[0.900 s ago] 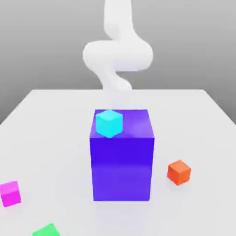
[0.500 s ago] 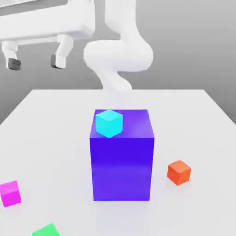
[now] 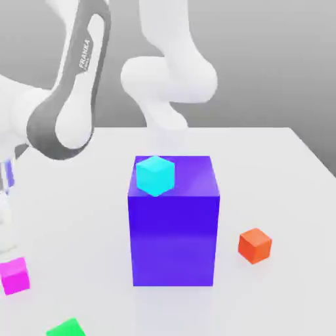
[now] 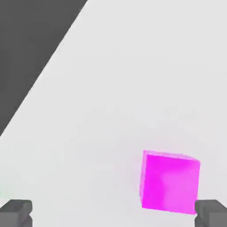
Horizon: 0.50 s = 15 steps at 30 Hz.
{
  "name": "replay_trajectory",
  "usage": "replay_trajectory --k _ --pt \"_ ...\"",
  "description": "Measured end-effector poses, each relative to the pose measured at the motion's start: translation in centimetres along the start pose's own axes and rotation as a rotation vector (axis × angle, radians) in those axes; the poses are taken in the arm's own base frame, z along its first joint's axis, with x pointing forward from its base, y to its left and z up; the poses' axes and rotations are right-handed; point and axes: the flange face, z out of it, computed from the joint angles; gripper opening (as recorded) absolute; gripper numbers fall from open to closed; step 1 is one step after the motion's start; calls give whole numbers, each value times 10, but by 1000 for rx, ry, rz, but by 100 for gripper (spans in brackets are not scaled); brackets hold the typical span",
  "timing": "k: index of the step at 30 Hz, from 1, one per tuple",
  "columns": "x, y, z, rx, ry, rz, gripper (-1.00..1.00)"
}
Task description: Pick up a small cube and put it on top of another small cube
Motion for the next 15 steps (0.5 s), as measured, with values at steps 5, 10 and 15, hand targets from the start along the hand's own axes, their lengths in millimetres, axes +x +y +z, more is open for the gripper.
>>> replay_trajectory --k 5,10,15 --pt "5 6 64 -15 1 19 -100" --pt "5 6 64 -14 1 19 -100" --pt "6 5 33 -15 1 19 -100"
